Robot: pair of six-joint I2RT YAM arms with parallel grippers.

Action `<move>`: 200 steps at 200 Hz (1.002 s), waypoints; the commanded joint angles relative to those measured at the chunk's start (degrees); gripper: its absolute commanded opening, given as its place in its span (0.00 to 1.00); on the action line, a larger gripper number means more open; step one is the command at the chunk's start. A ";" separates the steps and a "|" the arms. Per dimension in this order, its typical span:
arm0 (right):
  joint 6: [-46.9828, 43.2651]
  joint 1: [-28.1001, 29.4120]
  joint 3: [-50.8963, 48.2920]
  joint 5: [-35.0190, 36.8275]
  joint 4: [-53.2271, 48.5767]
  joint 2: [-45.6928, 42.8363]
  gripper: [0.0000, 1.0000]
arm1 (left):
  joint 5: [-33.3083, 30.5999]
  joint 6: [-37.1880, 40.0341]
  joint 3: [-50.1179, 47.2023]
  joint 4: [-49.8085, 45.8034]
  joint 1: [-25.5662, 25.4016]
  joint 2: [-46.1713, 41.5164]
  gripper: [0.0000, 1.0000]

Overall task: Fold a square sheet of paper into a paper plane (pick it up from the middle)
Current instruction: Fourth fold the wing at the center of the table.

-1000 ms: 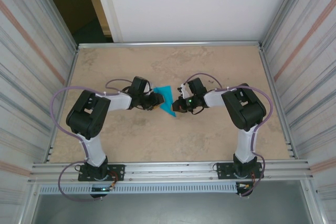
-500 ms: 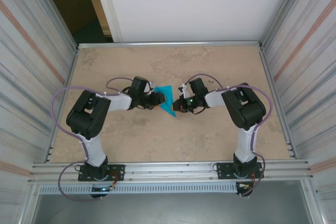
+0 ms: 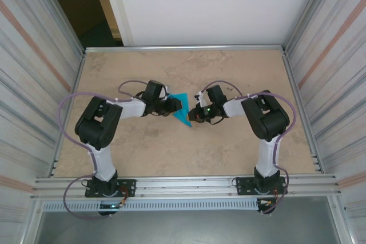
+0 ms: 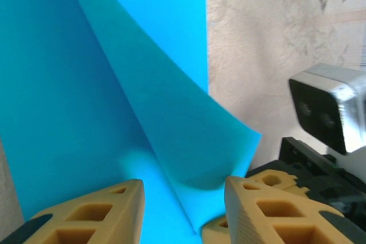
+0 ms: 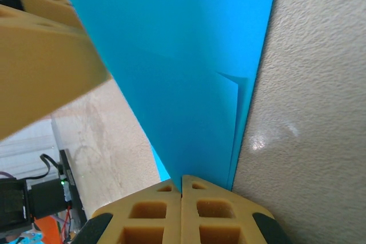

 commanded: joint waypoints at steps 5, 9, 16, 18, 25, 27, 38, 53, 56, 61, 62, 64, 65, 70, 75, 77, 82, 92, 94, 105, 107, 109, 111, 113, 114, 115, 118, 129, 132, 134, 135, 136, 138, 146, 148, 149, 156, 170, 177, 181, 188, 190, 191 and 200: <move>0.29 -0.43 -0.62 -0.51 -0.36 1.22 0.02 | -1.11 0.86 0.75 -2.79 -0.33 1.97 0.42; 0.29 -0.46 -0.62 -0.51 -0.36 1.20 0.02 | -1.13 0.62 0.79 -3.02 -0.44 2.16 0.43; 0.29 -0.53 -0.62 -0.51 -0.38 1.20 0.02 | -1.43 0.63 0.97 -3.62 -0.50 2.25 0.44; 0.34 -0.48 -0.62 -0.51 -0.43 1.25 0.02 | -1.49 0.56 1.05 -3.87 -0.47 2.29 0.44; 0.29 -0.52 -0.65 -0.40 -0.37 1.22 0.02 | -2.04 0.55 1.24 -4.83 -0.55 2.40 0.45; 0.29 -0.52 -0.63 -0.42 -0.36 1.21 0.03 | -2.15 0.46 1.34 -5.20 -0.55 2.49 0.45; 0.29 -0.53 -0.64 -0.35 -0.45 1.11 0.03 | -2.86 0.44 1.76 -6.82 -0.70 2.71 0.46; 0.29 -0.52 -0.71 -0.24 -0.55 1.01 0.04 | -4.29 0.23 2.78 -10.61 -1.00 3.15 0.48; 0.29 -0.52 -0.65 -0.25 -0.54 1.03 0.04 | -4.55 0.40 3.14 -11.46 -1.12 3.25 0.48; 0.29 -0.52 -0.71 -0.25 -0.53 0.93 0.04 | -5.25 0.49 3.59 -13.19 -1.32 3.59 0.48; 0.34 -0.52 -0.67 -0.21 -0.53 0.97 0.04 | -5.39 0.50 3.74 -13.55 -1.38 3.62 0.48; 0.33 -0.52 -0.70 -0.15 -0.53 0.93 0.04 | -5.69 0.55 3.99 -14.30 -1.48 3.76 0.48; 0.35 -0.52 -0.71 -0.11 -0.53 0.97 0.04 | -5.92 0.58 4.16 -14.68 -1.54 3.80 0.48; 0.38 -0.48 -0.71 -0.10 -0.53 0.85 0.05 | -7.14 0.50 4.73 -16.57 -1.83 4.14 0.48; 0.38 -0.52 -0.66 0.01 -0.56 0.70 0.06 | -7.97 0.51 5.19 -18.19 -2.10 4.47 0.48; 0.38 -0.52 -0.61 0.01 -0.63 0.62 0.06 | -8.36 0.55 5.38 -18.78 -2.19 4.63 0.48; 0.38 -0.50 -0.83 0.14 -0.62 0.58 0.07 | -9.33 0.28 5.94 -20.38 -2.39 5.06 0.48; 0.31 -0.55 -0.93 0.45 -0.54 0.15 0.08 | -11.18 -0.27 6.77 -22.97 -2.92 5.81 0.48; 0.34 -0.53 -0.94 0.47 -0.53 0.04 0.09 | -11.45 -0.34 6.83 -23.36 -3.03 5.97 0.48; 0.22 -0.48 -1.04 0.84 -0.69 -0.47 0.11 | -13.41 -0.68 7.94 -26.05 -3.53 7.08 0.48; 0.16 -0.45 -1.04 0.99 -0.77 -0.55 0.12 | -13.76 -0.69 8.04 -26.50 -3.63 7.26 0.48; 0.13 -0.48 -1.06 1.05 -0.86 -0.66 0.12 | -14.05 -0.71 8.38 -26.97 -3.69 7.44 0.48; 0.05 -0.51 -1.06 1.06 -0.99 -0.75 0.13 | -14.36 -0.72 8.64 -27.43 -3.78 7.68 0.48; 0.04 -0.48 -1.04 1.13 -1.09 -0.84 0.13 | -14.61 -0.79 8.90 -27.90 -3.93 7.91 0.48; 0.03 -0.46 -1.05 1.19 -1.07 -0.93 0.13 | -14.77 -0.80 9.03 -28.03 -4.00 8.03 0.48; 0.03 -0.49 -1.10 1.17 -1.07 -0.93 0.14 | -14.94 -0.76 9.19 -28.35 -4.03 8.13 0.48; 0.03 -0.54 -1.15 1.20 -1.06 -1.08 0.14 | -15.29 -0.78 9.63 -29.07 -4.15 8.48 0.48; -0.11 -0.52 -1.35 1.20 -1.07 -1.62 0.17 | -16.17 -0.54 11.17 -31.24 -4.64 9.76 0.48; -0.14 -0.52 -1.46 1.16 -1.20 -1.78 0.17 | -16.40 -0.47 11.49 -31.75 -4.74 10.03 0.48; -0.15 -0.55 -1.49 1.18 -1.18 -1.87 0.17 | -16.55 -0.46 11.79 -32.10 -4.83 10.17 0.49; -0.15 -0.58 -1.50 1.17 -1.21 -1.88 0.17 | -16.67 -0.46 11.88 -32.19 -4.84 10.30 0.49; -0.15 -0.55 -1.55 1.21 -1.18 -1.93 0.17 | -16.72 -0.37 11.97 -32.41 -4.89 10.41 0.49; -0.15 -0.53 -1.58 1.23 -1.22 -2.06 0.18 | -16.88 -0.37 12.11 -32.73 -5.04 10.55 0.49; -0.44 -0.43 -1.67 1.49 -1.73 -2.32 0.18 | -17.28 -0.39 12.89 -33.62 -5.35 11.18 0.50; -0.47 -0.39 -1.68 1.65 -1.87 -2.46 0.18 | -17.41 -0.37 13.02 -33.78 -5.42 11.34 0.50; -0.56 -0.37 -1.68 1.65 -1.90 -2.49 0.18 | -17.40 -0.37 13.02 -33.82 -5.40 11.41 0.50; -0.93 -0.13 -1.76 2.11 -2.49 -2.82 0.19 | -17.56 -0.41 13.33 -34.20 -5.49 11.73 0.50; -1.53 0.10 -1.93 3.19 -3.42 -3.40 0.19 | -17.64 -0.53 13.79 -34.68 -5.59 12.01 0.51; -1.77 0.25 -2.00 3.62 -3.68 -3.61 0.19 | -17.58 -0.46 14.06 -35.04 -5.61 12.01 0.51; -1.81 0.27 -1.98 3.77 -3.88 -3.59 0.19 | -17.57 -0.38 14.23 -35.32 -5.59 12.01 0.51; -1.96 0.44 -2.09 4.03 -4.00 -3.72 0.19 | -17.67 -0.28 14.56 -35.76 -5.59 13.70 0.52; -2.01 0.53 -2.07 4.01 -4.04 -3.74 0.19 | -17.77 -0.24 14.60 -35.85 -5.61 13.75 0.52; -2.04 0.57 -2.09 4.07 -4.09 -3.74 0.19 | -17.76 -0.21 14.61 -35.91 -5.59 13.76 0.52; -2.29 0.85 -1.91 4.42 -4.67 -3.81 0.18 | -18.00 -0.20 14.85 -36.45 -5.67 13.94 0.53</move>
